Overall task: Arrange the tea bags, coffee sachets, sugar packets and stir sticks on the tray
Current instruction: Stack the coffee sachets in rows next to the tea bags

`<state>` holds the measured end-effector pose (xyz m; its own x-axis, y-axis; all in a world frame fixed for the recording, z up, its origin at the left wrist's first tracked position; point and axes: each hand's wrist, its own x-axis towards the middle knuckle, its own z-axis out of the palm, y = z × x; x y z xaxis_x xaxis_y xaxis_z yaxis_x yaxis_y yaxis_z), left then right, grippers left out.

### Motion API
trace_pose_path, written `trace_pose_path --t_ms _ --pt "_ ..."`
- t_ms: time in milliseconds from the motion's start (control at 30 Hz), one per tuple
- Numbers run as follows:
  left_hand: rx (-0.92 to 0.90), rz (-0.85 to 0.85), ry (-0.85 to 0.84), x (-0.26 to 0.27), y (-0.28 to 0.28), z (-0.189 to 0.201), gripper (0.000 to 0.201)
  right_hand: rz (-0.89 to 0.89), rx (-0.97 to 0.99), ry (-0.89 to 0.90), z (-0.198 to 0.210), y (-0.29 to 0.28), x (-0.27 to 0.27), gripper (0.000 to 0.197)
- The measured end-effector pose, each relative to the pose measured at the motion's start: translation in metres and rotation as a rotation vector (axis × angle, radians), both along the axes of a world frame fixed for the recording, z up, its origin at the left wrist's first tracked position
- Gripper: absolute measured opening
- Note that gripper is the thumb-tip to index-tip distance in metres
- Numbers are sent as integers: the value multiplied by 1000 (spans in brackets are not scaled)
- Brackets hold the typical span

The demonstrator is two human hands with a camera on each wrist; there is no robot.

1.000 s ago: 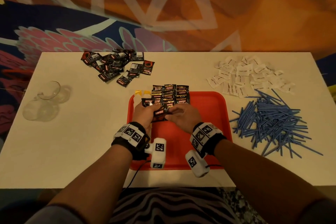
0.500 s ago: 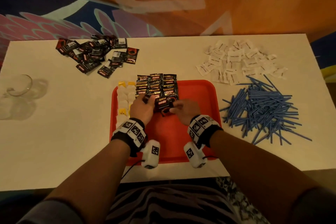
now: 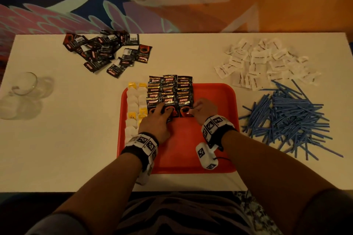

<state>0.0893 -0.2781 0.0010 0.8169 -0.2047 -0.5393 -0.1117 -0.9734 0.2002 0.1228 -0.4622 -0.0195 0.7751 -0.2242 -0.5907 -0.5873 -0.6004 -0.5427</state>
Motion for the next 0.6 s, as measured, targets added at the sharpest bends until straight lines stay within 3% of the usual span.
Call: trace_pose_path --t_ms 333,600 --pt "-47 -11 -13 -2 2 -3 79 -59 -26 -8 -10 1 -1 29" --pt "-66 -25 -27 -3 5 -3 79 2 -51 11 -9 2 -2 21"
